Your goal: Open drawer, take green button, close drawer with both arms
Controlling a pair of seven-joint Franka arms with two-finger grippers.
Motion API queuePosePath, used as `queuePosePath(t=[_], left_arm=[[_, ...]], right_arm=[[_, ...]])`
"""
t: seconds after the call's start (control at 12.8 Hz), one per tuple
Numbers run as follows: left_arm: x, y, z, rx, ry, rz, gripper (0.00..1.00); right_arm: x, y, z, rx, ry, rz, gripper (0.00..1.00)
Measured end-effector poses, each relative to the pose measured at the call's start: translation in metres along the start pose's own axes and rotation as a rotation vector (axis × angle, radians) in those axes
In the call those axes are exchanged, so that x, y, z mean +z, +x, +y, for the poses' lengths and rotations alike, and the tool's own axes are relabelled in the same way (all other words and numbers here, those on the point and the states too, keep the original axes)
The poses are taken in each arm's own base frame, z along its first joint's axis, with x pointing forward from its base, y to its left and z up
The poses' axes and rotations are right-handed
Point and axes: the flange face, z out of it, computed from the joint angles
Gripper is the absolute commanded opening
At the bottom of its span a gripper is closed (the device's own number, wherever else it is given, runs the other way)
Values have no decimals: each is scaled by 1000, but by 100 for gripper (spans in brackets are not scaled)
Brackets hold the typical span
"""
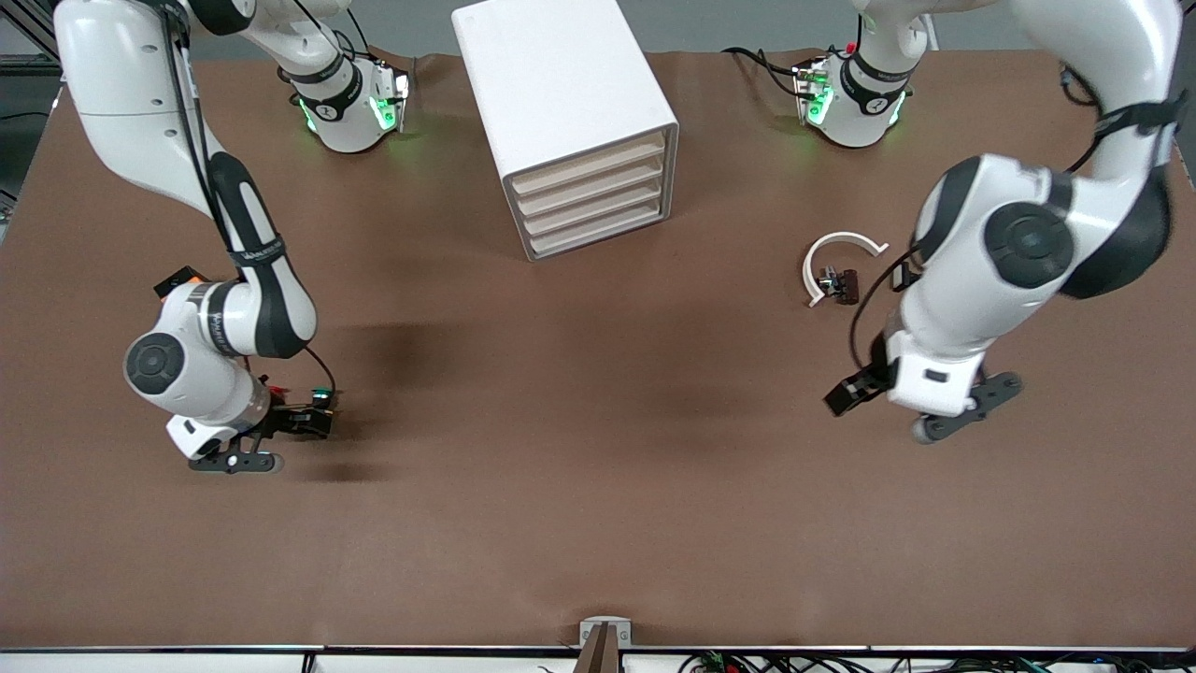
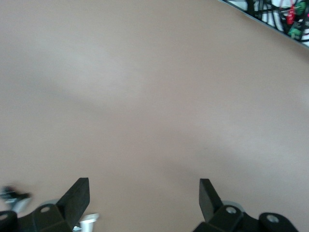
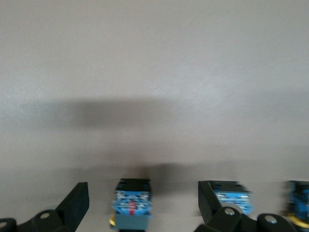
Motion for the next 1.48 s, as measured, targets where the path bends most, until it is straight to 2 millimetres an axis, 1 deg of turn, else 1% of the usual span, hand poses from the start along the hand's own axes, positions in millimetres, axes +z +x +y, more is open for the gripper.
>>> queuePosePath(t=[0.08,0.16,0.31,0.39,0.47,0.62,0.7,0.78,0.86,1.09,1.17,1.33,1.4,1.48], left_arm=[[-16,-1,-8,16,15,5,100],[-32,-4,-13,34,20,17,100],[-64,-2,-30,121,12,43,100],[-80,3,-46,169,5,49,100],[-94,11,-69,206,-2,43,100],[-117,28,-124,277,-13,21,100],[-127,33,-145,304,-12,20,100],[-135,34,-159,325,-11,20,100],[-144,29,-166,338,-6,13,100],[-165,5,-167,375,5,-19,100],[-171,-1,-167,378,-1,-23,100],[-178,-8,-175,368,-12,-40,100],[-180,-11,-177,364,-19,-56,100],[-182,-15,-178,364,-29,-66,100]], right_arm=[[-17,4,11,-2,4,-17,100],[-38,8,19,-1,10,-43,100],[-89,15,25,2,22,-102,100],[-115,16,25,-4,23,-128,100],[-139,17,25,-10,17,-141,100],[-182,16,28,-21,-7,-138,100],[-197,14,30,-25,-20,-129,100],[-209,12,31,-31,-38,-126,100],[-221,11,32,-37,-55,-129,100],[-267,11,33,-35,-70,-134,100],[-275,11,33,-34,-71,-128,100],[-281,12,33,-35,-73,-121,100],[-289,10,32,-34,-72,-117,100],[-303,3,33,-31,-70,-134,100]])
